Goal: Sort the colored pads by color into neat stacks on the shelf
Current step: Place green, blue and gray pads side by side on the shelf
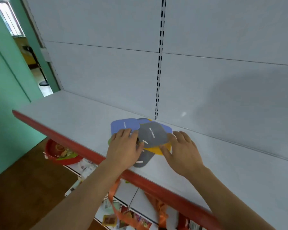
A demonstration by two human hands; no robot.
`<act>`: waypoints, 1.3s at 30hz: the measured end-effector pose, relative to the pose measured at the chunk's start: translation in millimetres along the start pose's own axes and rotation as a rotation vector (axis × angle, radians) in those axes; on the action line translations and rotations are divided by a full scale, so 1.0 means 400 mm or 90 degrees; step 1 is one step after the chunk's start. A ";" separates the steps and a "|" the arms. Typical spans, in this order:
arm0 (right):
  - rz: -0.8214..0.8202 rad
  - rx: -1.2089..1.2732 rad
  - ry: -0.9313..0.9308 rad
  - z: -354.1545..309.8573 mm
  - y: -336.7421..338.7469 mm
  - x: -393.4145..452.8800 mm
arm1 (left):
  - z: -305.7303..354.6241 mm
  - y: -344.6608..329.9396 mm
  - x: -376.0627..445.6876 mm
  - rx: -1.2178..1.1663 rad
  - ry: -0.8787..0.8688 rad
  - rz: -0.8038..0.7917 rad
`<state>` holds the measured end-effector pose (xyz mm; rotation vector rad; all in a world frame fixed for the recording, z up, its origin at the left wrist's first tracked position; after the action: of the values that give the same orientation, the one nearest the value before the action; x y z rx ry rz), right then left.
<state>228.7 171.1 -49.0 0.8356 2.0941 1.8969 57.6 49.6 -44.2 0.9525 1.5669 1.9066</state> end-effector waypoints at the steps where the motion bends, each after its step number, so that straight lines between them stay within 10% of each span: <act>1: 0.002 0.004 0.001 -0.006 -0.005 0.029 | -0.016 -0.005 0.028 -0.007 0.003 0.002; 12: 0.001 0.000 -0.016 -0.053 -0.068 0.211 | -0.129 -0.069 0.240 -0.061 -0.017 -0.060; 39: -0.022 0.226 -0.532 0.009 -0.079 0.150 | -0.110 -0.156 0.398 -0.169 -0.288 -0.274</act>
<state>172.5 204.8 -66.4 1.3492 1.8542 0.8838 -81.0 153.9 -76.6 0.7820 1.1110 1.4298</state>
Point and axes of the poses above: each hand's wrist, its own x-axis towards the middle knuckle, its own y-axis out of the back of the hand, z = x × y, the point moved 6 cm from there along x, towards the middle knuckle, and after that the axes turned 9 degrees about y, right-handed, at the moved point
